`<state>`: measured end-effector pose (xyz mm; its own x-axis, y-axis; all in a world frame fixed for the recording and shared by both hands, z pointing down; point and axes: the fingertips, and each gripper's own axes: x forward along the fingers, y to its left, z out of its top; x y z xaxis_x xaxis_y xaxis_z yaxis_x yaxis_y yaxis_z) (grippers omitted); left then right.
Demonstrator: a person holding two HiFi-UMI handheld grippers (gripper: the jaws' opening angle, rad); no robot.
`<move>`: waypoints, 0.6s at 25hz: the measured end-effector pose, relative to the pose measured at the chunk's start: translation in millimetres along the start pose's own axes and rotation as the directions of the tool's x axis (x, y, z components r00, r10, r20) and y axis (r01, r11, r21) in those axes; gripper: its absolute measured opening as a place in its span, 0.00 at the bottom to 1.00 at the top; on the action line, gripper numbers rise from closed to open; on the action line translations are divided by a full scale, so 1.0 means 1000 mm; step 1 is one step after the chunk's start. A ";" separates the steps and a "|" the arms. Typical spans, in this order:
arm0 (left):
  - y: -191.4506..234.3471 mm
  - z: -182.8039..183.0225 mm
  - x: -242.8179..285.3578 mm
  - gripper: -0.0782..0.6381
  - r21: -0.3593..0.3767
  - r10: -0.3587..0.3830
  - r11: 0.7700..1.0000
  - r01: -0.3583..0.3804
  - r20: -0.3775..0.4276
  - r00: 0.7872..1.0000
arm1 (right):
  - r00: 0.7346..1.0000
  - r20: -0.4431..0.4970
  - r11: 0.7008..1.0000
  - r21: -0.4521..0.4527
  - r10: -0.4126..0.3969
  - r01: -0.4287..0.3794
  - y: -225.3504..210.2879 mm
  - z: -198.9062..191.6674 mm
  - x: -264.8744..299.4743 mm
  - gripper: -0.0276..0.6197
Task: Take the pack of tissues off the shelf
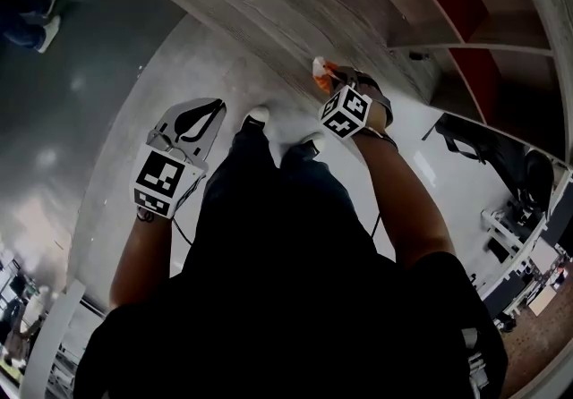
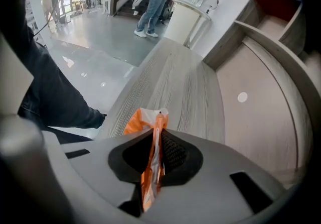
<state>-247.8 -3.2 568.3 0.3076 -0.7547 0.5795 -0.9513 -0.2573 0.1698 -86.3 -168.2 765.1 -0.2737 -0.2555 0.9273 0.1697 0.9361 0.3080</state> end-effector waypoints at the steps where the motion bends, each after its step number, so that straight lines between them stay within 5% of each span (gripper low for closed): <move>1: 0.000 -0.002 0.000 0.15 -0.003 0.000 1.000 0.000 0.000 1.000 | 1.000 -0.002 1.000 -0.005 0.000 0.000 0.001 0.000 0.002 0.08; 15: 0.008 -0.010 -0.007 0.15 -0.004 0.012 1.000 -0.012 -0.013 1.000 | 0.999 -0.042 0.999 -0.038 0.000 -0.002 -0.004 -0.008 0.015 0.08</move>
<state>-257.3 6.0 574.1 0.2960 -0.7498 0.5917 -0.9550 -0.2457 0.1664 -83.6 -177.9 779.6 -0.2333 -0.2654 0.9355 0.2057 0.9268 0.3142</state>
